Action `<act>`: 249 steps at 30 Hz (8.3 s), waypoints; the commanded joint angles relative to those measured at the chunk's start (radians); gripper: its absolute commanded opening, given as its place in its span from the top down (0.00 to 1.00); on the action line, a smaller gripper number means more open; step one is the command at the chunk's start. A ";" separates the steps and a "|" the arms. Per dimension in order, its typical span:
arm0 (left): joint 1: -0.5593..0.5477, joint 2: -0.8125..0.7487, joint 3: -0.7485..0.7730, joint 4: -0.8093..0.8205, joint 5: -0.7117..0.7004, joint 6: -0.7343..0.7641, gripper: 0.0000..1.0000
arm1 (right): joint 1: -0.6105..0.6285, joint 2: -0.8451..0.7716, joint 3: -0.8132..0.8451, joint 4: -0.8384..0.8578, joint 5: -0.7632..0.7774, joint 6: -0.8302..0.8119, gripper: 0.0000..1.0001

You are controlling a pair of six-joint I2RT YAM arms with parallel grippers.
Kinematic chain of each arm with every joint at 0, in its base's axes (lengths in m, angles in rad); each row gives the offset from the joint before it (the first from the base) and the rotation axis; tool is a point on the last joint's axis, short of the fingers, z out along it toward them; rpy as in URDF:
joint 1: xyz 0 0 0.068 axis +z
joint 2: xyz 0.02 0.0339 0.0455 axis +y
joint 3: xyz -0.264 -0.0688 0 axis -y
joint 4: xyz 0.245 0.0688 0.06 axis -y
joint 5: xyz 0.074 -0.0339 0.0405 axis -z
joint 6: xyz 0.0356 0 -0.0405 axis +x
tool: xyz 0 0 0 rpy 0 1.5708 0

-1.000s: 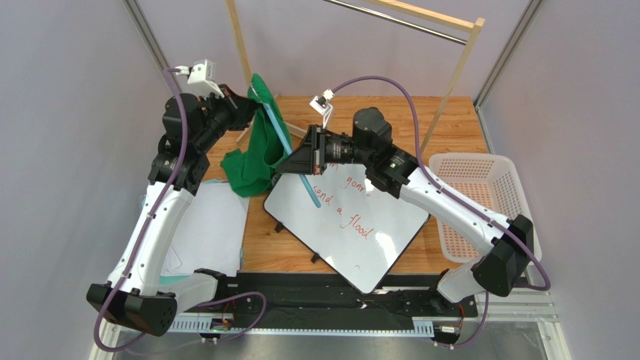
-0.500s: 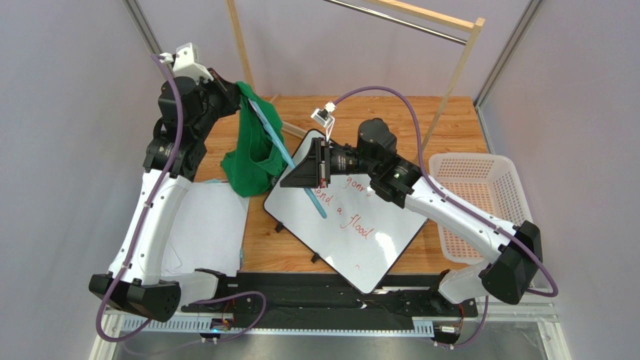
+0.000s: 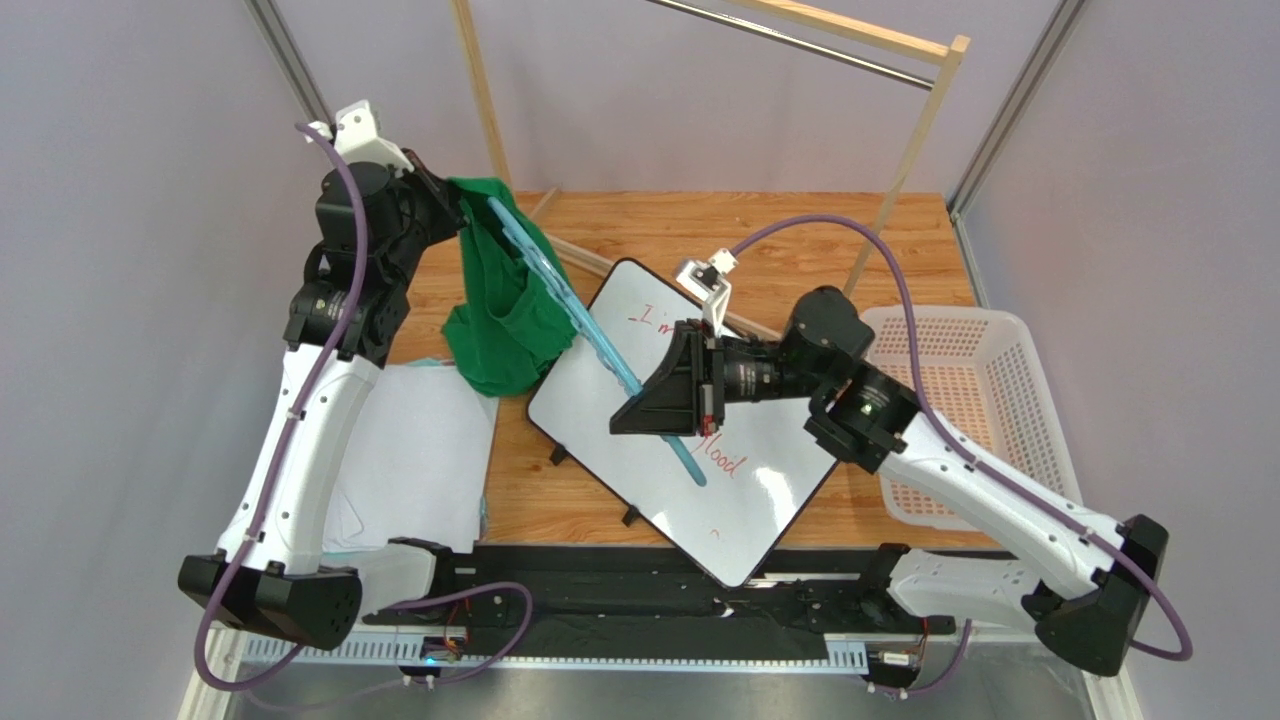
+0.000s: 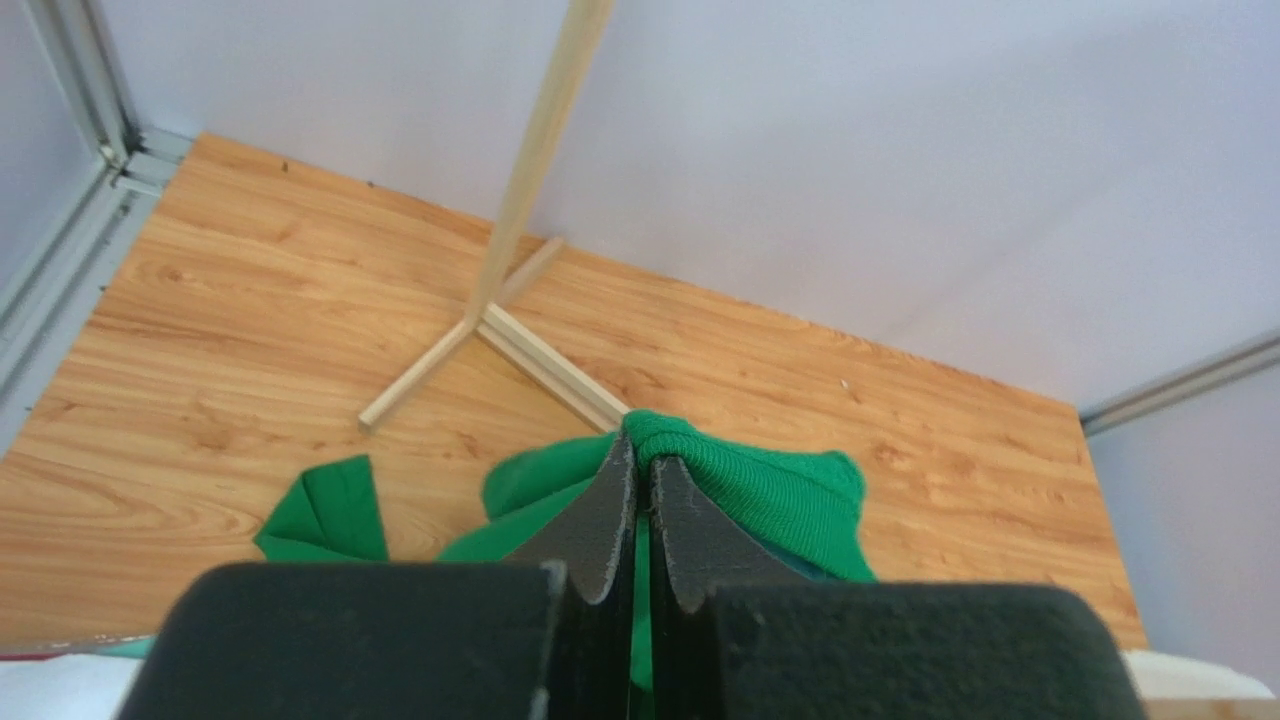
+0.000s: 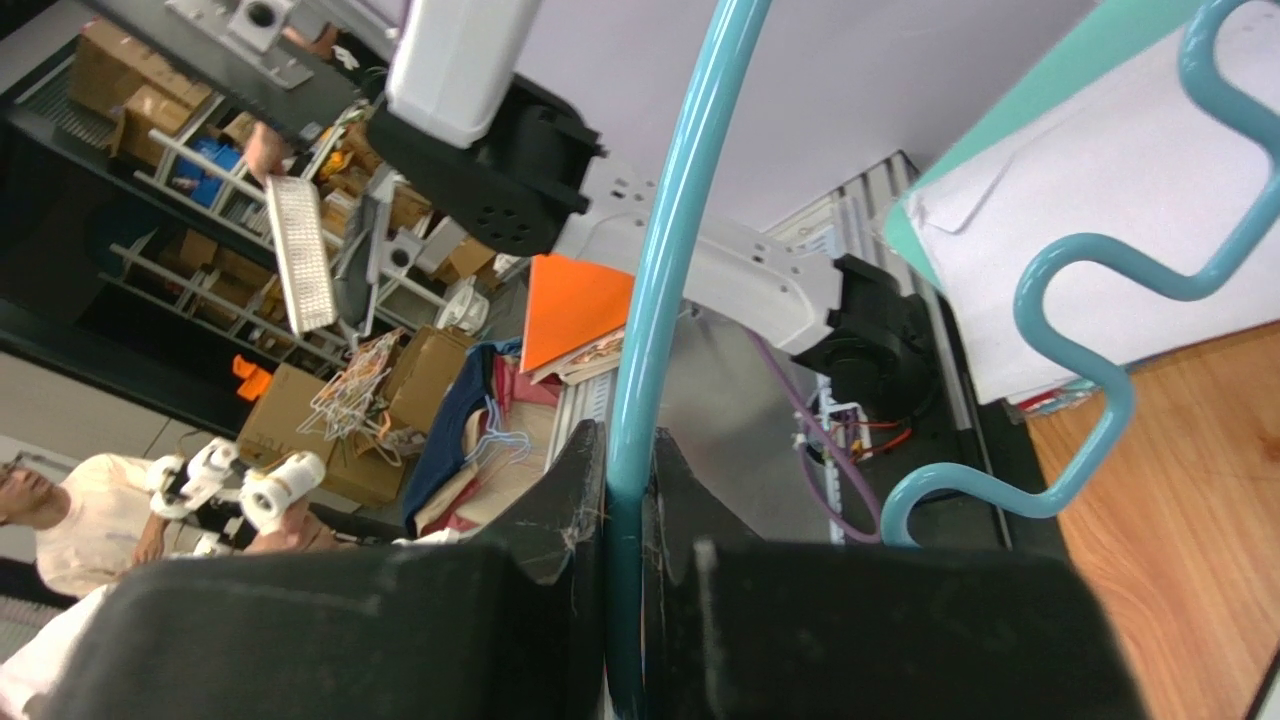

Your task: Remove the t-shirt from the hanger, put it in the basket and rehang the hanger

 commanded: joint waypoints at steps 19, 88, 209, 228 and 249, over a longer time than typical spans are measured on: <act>0.026 -0.215 -0.254 0.107 0.194 -0.088 1.00 | -0.109 -0.175 0.035 0.009 0.485 -0.091 1.00; 0.026 -0.305 -0.090 0.064 0.271 -0.093 1.00 | -0.303 -0.004 0.246 -0.406 0.834 -0.435 0.30; 0.026 -0.608 -0.564 0.070 0.584 -0.240 0.53 | 0.176 -0.331 0.354 -0.780 1.331 -0.737 1.00; 0.026 -0.649 -0.633 0.148 0.728 -0.228 0.54 | 0.176 -0.442 0.332 -0.814 1.936 -1.025 1.00; 0.026 -0.700 -0.687 0.185 0.714 -0.254 0.54 | -0.766 -0.233 0.288 -0.821 1.178 -0.708 1.00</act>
